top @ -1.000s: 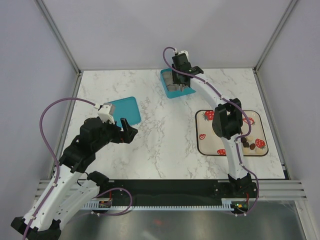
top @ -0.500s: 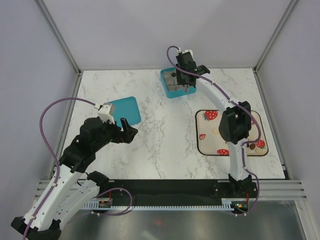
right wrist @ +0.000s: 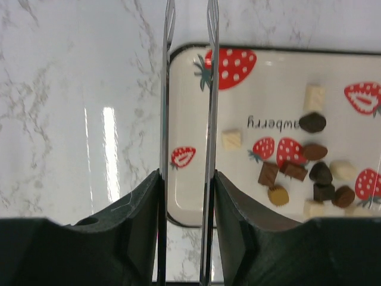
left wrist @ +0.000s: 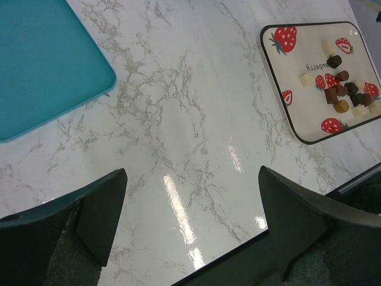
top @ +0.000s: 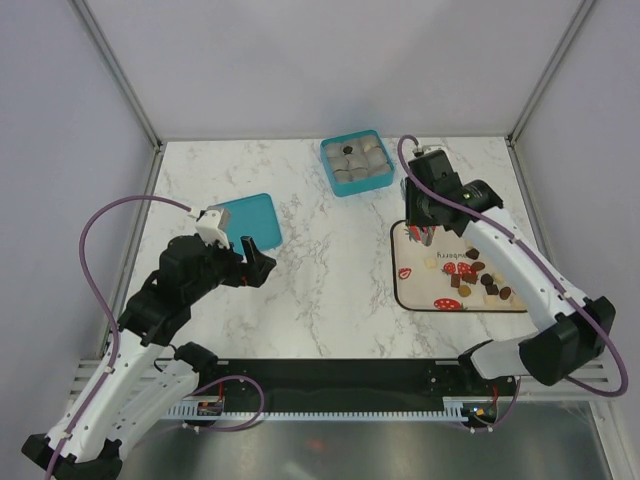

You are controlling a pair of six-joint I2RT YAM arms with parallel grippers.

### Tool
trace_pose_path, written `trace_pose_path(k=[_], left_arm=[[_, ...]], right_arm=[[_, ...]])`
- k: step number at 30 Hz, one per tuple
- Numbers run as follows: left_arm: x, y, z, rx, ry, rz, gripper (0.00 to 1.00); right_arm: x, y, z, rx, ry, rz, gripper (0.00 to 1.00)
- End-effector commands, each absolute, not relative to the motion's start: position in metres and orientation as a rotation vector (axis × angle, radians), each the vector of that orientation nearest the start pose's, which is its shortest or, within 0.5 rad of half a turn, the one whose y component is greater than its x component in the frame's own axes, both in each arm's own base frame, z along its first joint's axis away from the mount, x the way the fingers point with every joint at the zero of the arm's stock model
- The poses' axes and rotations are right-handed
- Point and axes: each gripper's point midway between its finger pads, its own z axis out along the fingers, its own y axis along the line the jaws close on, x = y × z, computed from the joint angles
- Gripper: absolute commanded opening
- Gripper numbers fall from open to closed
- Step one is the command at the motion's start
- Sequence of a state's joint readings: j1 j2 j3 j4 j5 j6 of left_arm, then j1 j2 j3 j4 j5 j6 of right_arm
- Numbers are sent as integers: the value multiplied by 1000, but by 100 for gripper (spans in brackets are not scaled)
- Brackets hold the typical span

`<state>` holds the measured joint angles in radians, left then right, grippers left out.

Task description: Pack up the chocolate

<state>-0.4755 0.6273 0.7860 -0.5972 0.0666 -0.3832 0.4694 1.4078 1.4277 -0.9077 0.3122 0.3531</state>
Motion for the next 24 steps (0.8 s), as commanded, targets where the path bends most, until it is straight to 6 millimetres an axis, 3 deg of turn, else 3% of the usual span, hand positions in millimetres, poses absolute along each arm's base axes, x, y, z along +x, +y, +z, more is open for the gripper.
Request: trace_pose_path(k=[1,5,11,24], left_arm=[[205,-140,231,192,2033,-620,99],[205,-142,231,196,2034,-626,99],[205,-143,230,200,2042,-630,99],[206,-143,229,200,2045,-629,99]], right_arm=[[276,108,199,30,2522,14,46],[244,94,190,70,2549,16,47],[216,81,165,120,2618,-23,48],[196,73,144,150,2656,-40,50]])
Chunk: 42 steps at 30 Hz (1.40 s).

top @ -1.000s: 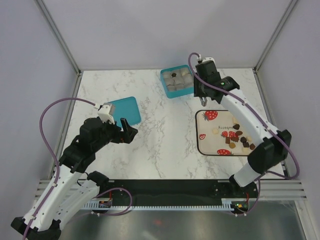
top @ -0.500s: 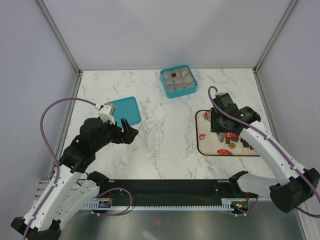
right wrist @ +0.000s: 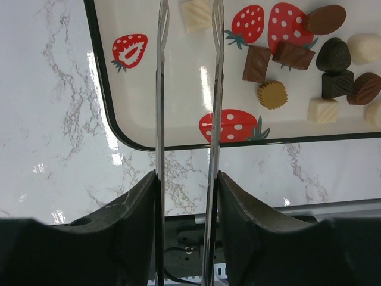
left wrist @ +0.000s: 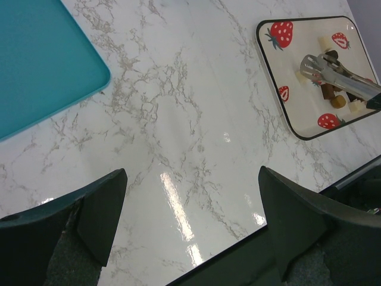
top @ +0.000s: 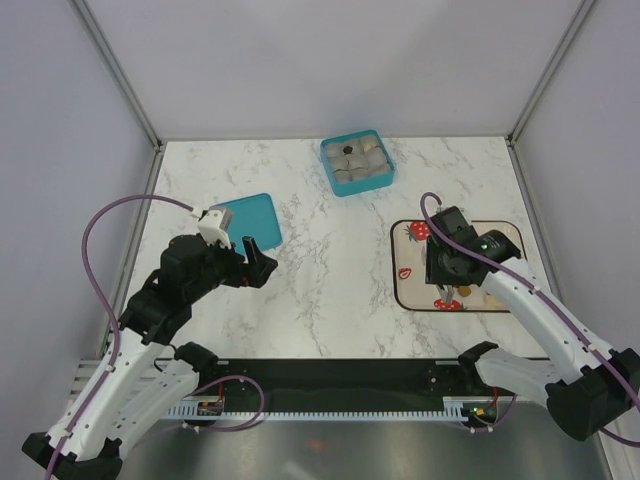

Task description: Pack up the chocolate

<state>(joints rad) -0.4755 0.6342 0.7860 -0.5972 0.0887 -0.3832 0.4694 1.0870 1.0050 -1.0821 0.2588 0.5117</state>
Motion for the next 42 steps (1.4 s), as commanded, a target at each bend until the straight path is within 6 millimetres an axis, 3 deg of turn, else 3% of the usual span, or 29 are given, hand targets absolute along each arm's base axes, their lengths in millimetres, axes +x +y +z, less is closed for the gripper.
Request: trace_pose_path(k=[1,18,31,42], left_arm=[[206,-143,229,200,2047,-629,99],[206,-143,229,199,2047,-630,99],[206,-143,229,197,2044,-628,99],[206,-142,229,195,2044,-625,99]], right_arm=[[194,71,141,154,2660,-46,50],[188,77,120,167,2685,10,52],[198,84,121,130,2680,26,46],[203,87,117,105,2693,20,47]])
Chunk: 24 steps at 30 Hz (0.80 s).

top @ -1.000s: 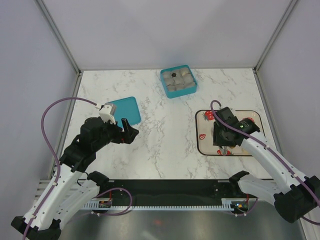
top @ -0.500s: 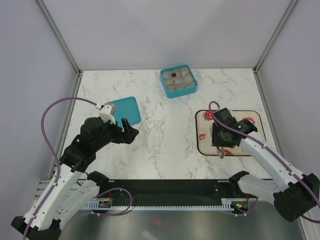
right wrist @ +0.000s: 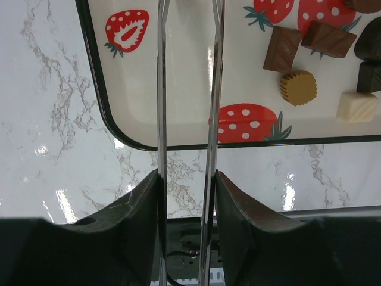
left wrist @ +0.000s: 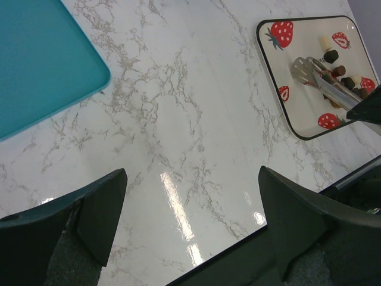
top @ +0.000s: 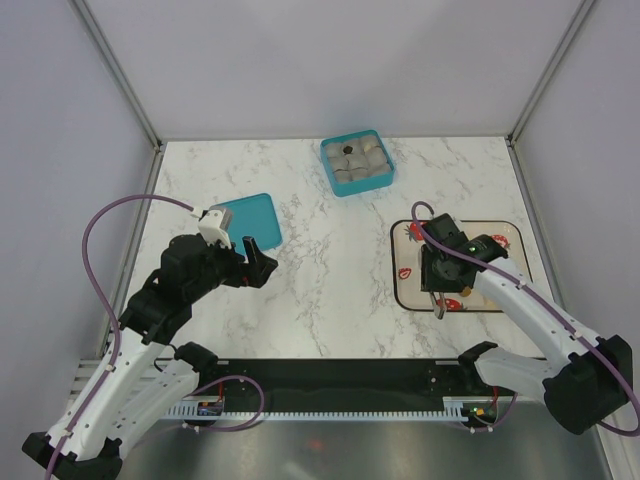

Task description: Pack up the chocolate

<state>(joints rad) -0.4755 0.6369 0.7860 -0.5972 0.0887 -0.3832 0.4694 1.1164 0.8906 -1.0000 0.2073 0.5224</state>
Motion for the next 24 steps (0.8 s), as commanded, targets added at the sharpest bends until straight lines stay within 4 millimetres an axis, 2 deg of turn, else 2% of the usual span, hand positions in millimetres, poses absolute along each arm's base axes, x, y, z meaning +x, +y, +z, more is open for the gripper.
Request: trace_pose_path(k=[1,7,13,18,19,24], left_arm=[[206,-142,229,195,2044,-625,99],[206,-142,229,193,2043,-622,99],[206,-142,228,195,2047,-624,99],[206,-142,229,196,2045,-623,99],[206,-143,229,198,2045,-626,99],[206,-144,227,201,2054,-631,99]], right_arm=[[204,87,117,109,2691,21,46],[212,94,140,103,2650,67,38],[242,107,180,86,2562,108,36],[295,136,216,25,2467,178,36],[311,145,224,15,2446,190,36],[374,171,242,-45,2362,180,36]])
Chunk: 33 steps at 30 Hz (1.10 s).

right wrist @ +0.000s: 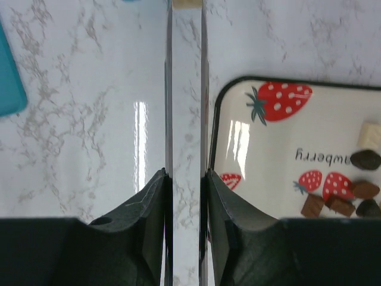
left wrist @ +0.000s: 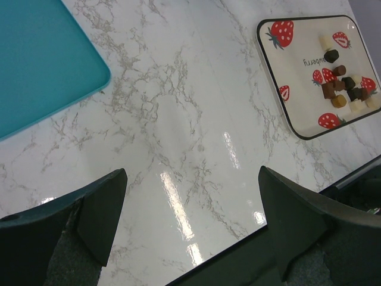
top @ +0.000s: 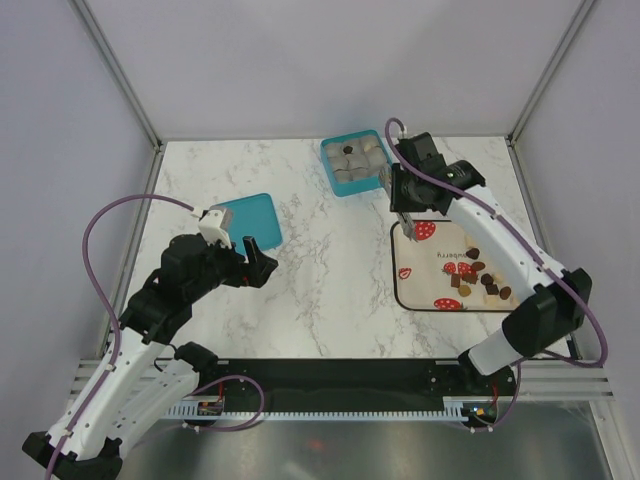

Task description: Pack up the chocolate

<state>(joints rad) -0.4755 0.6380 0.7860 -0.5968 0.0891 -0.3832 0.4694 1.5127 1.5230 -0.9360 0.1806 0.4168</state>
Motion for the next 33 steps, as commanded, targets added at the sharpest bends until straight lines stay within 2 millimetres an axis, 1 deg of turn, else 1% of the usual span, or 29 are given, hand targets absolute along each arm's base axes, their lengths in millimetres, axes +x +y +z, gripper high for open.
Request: trace_pose_path(k=[1,3,4,6,7,11,12,13,14,15,16,17,19,21,22,23,24,25,30,33], left_arm=[[207,-144,226,203,2056,-629,99],[207,-144,225,201,2061,-625,99],[207,-144,226,201,2057,-623,99],[207,-143,226,198,2057,-619,99],[207,-143,226,197,2057,-620,99],[208,-142,225,192,2060,-615,99],[208,-143,224,193,2062,-616,99],[208,-142,224,194,2062,-614,99],[208,-142,224,192,2063,-615,99],[208,-142,224,191,2065,-613,99],[209,-142,224,192,2063,-611,99],[209,-142,224,190,2063,-612,99],[208,-142,224,190,2063,-611,99],[209,-142,224,190,2063,-612,99],[209,-142,225,189,2060,-611,99],[209,-142,224,189,2062,-610,99],[209,-142,225,188,2060,-609,99],[209,-142,225,189,2058,-611,99],[209,-141,225,189,2058,-609,99],[209,-141,225,189,2056,-609,99]], right_arm=[[392,179,242,-50,2350,177,36],[413,191,244,-72,2318,185,36],[429,200,243,-78,2312,191,36],[447,210,244,-93,2281,195,36],[462,217,242,-89,2268,191,37],[493,237,236,-89,2223,234,37],[498,241,234,-87,2217,241,37],[503,245,226,-83,2221,246,37],[509,250,226,-79,2202,266,37],[511,254,222,-80,2200,274,37],[515,256,214,-75,2205,278,37],[520,259,214,-70,2190,288,37],[527,263,205,-59,2187,295,37],[530,269,201,-66,2179,311,37],[532,271,195,-67,2184,313,37],[535,274,196,-69,2171,325,37],[537,278,188,-75,2180,331,37],[539,280,189,-75,2172,331,38],[547,285,168,-68,2192,316,40],[550,285,159,-68,2199,297,40]])
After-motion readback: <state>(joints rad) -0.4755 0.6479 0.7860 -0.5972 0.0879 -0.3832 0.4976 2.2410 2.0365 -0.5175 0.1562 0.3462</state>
